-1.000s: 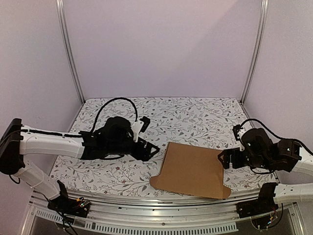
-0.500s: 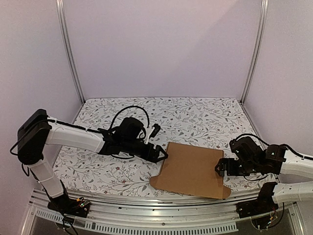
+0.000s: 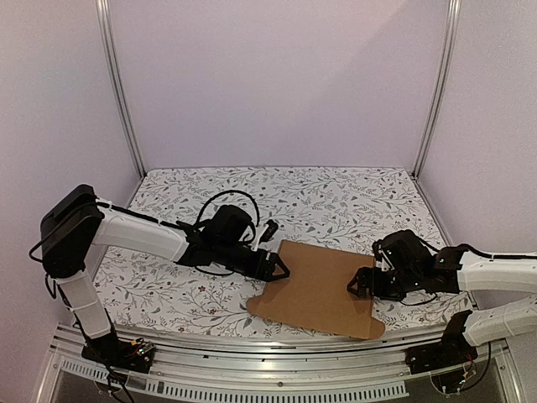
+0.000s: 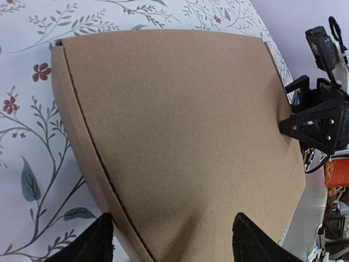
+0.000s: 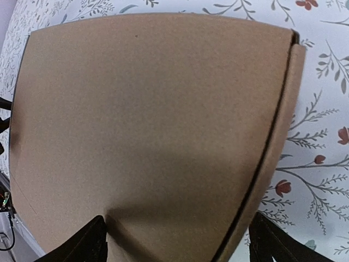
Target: Fold the paper box
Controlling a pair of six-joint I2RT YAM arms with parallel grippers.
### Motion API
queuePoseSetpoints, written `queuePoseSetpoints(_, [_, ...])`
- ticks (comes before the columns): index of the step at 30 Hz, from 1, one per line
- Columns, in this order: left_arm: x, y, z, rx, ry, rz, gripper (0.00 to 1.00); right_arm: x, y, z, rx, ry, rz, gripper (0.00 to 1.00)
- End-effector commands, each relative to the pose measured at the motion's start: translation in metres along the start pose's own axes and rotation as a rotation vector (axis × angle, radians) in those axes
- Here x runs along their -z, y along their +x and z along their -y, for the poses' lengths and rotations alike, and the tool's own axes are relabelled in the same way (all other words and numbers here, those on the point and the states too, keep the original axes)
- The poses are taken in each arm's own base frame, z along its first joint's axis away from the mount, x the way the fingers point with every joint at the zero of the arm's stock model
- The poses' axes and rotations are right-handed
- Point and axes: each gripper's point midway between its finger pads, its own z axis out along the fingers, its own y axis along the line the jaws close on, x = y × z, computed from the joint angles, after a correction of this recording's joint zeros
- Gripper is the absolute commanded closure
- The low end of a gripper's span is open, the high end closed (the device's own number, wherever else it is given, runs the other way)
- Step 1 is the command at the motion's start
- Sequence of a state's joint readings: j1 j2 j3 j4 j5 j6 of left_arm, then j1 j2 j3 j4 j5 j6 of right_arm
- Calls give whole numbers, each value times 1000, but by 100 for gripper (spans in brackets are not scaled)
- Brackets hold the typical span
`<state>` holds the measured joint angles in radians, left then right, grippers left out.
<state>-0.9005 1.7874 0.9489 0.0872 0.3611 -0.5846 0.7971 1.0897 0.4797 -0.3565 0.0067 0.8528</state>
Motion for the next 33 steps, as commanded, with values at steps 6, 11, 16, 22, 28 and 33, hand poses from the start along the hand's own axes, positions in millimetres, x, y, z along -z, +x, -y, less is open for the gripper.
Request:
queuePoseSetpoints(6, [19, 24, -32, 93, -73, -16, 30, -30, -20, -49, 81, -93, -53, 21])
queuePoseSetpoints(11, [41, 35, -42, 117, -125, 17, 30, -50, -24, -75, 122, -156, -112, 28])
queuePoseSetpoints(16, [62, 40, -48, 119, -177, 48, 30, -70, -23, -96, 142, -208, -164, 32])
queuePoseSetpoints(22, [82, 59, -59, 146, -236, 38, 30, -90, -22, -114, 180, -218, -199, 34])
queuePoseSetpoints(28, [101, 57, -57, 149, -251, 74, 29, -90, -29, -118, 193, -194, -188, 34])
queuePoseSetpoints(33, [121, 50, -55, 140, -280, 125, 26, -75, -45, -117, 235, -157, -135, 27])
